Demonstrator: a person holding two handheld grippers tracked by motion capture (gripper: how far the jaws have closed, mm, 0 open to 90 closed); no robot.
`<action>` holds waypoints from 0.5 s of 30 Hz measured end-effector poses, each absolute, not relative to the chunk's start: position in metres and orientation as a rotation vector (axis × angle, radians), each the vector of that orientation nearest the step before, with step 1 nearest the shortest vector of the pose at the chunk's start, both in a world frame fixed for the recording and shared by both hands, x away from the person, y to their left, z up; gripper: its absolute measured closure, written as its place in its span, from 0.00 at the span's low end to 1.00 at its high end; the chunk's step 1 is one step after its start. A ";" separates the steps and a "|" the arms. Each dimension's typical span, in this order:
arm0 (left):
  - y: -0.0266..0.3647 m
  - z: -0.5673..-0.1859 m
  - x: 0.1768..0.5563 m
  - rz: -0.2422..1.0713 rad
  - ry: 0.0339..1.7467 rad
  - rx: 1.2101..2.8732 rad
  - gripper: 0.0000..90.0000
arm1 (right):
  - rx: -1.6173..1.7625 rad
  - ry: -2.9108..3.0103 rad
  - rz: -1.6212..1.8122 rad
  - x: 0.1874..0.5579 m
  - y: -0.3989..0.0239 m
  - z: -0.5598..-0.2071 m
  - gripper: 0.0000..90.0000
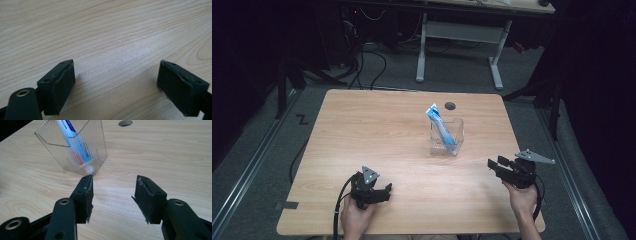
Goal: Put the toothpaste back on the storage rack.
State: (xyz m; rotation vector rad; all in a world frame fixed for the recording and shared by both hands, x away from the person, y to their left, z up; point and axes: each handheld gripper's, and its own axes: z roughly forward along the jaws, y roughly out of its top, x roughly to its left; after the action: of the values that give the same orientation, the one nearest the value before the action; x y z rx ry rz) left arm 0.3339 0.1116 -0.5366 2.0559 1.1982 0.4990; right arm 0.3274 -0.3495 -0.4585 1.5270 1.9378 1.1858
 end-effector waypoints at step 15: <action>0.112 -0.537 0.334 0.499 1.198 2.056 0.17 | 1.552 1.945 1.155 0.329 -0.345 -0.474 0.55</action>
State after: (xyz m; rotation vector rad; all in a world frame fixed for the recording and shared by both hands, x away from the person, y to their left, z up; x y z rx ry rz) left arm 0.3339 0.1116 -0.5366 2.0561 1.1982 0.4990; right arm 0.3294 -0.3452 -0.4743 1.5525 1.9445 1.1555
